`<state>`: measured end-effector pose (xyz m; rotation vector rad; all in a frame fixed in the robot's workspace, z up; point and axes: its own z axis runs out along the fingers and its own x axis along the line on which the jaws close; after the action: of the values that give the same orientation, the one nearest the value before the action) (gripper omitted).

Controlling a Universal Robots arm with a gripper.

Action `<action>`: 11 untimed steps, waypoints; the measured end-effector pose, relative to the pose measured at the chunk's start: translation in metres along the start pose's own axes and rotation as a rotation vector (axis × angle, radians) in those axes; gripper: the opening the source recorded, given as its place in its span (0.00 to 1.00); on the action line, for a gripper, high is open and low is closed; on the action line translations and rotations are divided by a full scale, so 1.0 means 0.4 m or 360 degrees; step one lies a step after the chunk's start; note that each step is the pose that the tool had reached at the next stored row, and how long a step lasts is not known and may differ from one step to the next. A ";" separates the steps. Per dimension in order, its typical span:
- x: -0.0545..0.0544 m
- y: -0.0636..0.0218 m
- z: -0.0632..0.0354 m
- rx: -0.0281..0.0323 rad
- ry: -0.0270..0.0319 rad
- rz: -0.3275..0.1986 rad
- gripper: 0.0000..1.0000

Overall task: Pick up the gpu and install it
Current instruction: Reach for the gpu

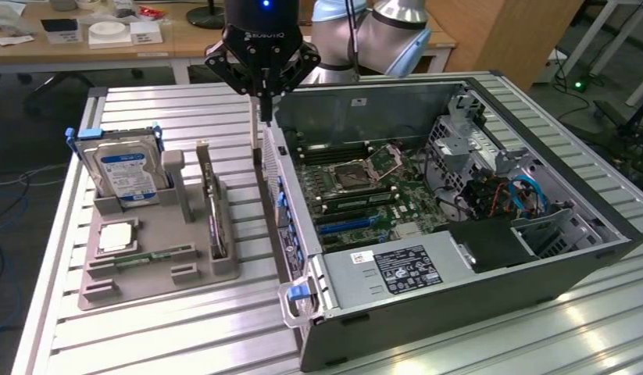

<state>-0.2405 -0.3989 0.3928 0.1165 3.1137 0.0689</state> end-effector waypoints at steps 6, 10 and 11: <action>0.009 -0.001 0.000 0.00001 0.00000 0.0000 0.10; 0.016 -0.001 0.000 0.00000 0.00000 0.0000 0.10; 0.018 -0.001 0.000 0.00000 0.00001 0.0000 0.10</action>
<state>-0.2477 -0.3989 0.3928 0.1166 3.1137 0.0689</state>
